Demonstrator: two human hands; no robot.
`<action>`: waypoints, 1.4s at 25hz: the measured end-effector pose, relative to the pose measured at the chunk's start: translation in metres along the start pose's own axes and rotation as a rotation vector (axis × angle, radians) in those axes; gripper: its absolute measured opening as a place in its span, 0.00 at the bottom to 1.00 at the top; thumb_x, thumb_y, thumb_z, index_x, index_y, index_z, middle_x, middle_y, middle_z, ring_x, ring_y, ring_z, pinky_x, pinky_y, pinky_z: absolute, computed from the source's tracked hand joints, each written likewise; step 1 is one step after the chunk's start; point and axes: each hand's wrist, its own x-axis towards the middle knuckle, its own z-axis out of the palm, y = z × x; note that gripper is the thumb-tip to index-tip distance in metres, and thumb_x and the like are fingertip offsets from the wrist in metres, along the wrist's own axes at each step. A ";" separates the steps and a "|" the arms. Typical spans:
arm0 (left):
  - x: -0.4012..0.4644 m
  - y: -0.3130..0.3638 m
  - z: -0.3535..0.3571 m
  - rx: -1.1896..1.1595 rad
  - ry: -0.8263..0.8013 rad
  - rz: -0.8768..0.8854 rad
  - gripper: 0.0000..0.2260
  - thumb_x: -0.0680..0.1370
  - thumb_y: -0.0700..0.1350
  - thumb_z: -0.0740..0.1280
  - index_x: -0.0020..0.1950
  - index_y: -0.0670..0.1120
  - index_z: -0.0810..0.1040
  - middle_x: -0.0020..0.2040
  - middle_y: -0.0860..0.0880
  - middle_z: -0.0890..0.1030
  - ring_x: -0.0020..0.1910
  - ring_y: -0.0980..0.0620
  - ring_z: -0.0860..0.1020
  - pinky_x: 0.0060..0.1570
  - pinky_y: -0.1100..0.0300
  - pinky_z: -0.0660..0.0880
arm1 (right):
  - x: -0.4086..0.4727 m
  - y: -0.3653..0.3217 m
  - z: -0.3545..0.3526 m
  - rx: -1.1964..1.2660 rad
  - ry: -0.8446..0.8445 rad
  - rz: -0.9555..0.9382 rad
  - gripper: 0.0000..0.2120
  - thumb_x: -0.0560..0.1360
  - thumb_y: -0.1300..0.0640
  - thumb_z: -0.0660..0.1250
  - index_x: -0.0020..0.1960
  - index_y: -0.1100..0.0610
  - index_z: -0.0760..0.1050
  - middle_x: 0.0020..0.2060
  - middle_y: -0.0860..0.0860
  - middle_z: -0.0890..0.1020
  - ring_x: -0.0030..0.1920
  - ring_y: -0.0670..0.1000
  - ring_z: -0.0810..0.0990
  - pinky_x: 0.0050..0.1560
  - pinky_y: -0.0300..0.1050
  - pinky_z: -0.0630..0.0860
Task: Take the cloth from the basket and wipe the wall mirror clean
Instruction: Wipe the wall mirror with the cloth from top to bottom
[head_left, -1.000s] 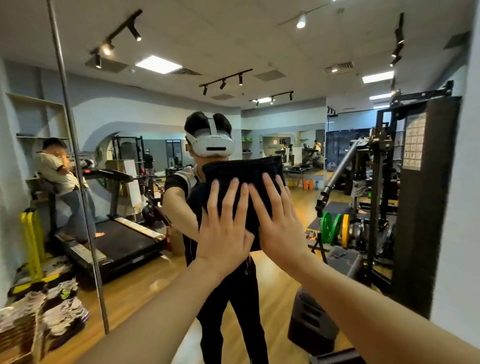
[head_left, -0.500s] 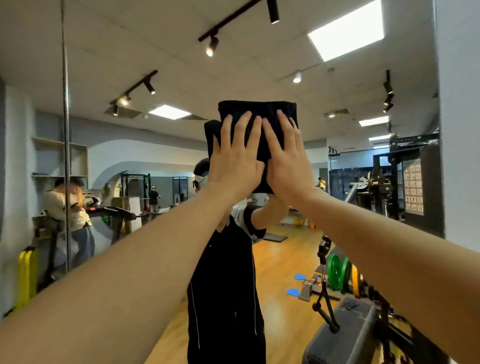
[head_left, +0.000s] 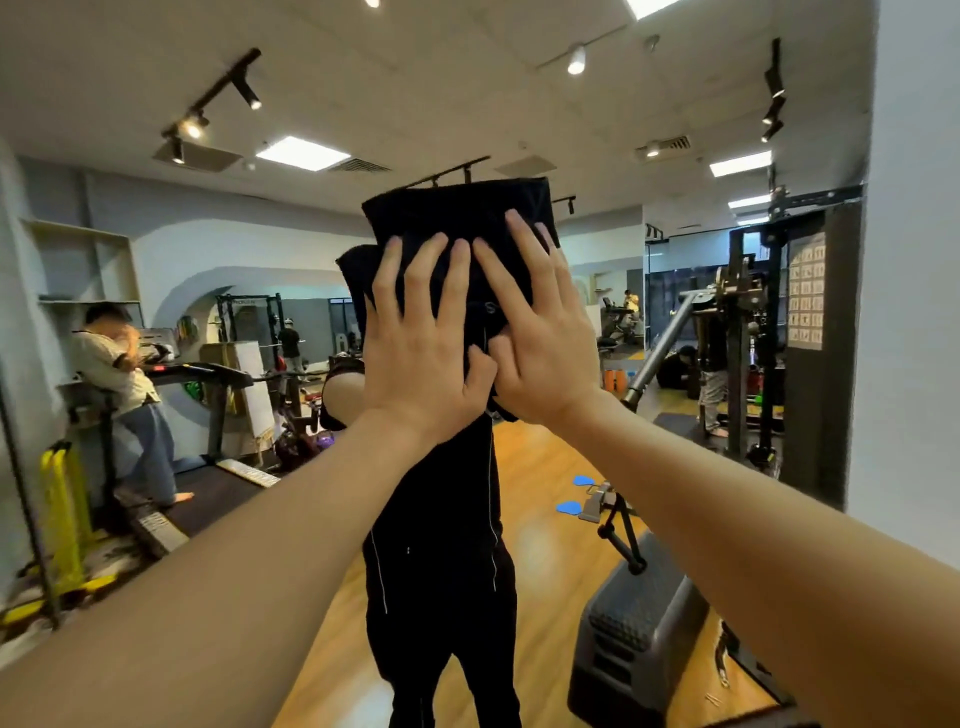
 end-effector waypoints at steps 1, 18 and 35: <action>-0.006 0.005 0.003 0.014 -0.014 0.003 0.36 0.75 0.52 0.61 0.82 0.41 0.62 0.80 0.39 0.63 0.80 0.34 0.56 0.76 0.38 0.64 | -0.008 0.005 -0.002 0.008 -0.008 -0.020 0.32 0.76 0.55 0.58 0.81 0.58 0.66 0.82 0.61 0.60 0.83 0.64 0.55 0.77 0.67 0.63; 0.045 0.144 0.069 0.073 0.015 -0.064 0.37 0.74 0.53 0.62 0.81 0.40 0.60 0.79 0.37 0.62 0.79 0.32 0.56 0.73 0.33 0.65 | -0.015 0.155 -0.086 -0.031 -0.035 -0.174 0.31 0.76 0.61 0.60 0.80 0.60 0.67 0.81 0.62 0.62 0.82 0.64 0.59 0.72 0.61 0.74; 0.108 0.282 0.132 0.055 -0.007 0.000 0.37 0.74 0.56 0.57 0.81 0.41 0.61 0.79 0.38 0.62 0.79 0.32 0.56 0.68 0.32 0.68 | -0.034 0.294 -0.160 -0.086 0.064 -0.142 0.29 0.76 0.64 0.59 0.77 0.63 0.70 0.78 0.64 0.65 0.80 0.65 0.64 0.77 0.49 0.69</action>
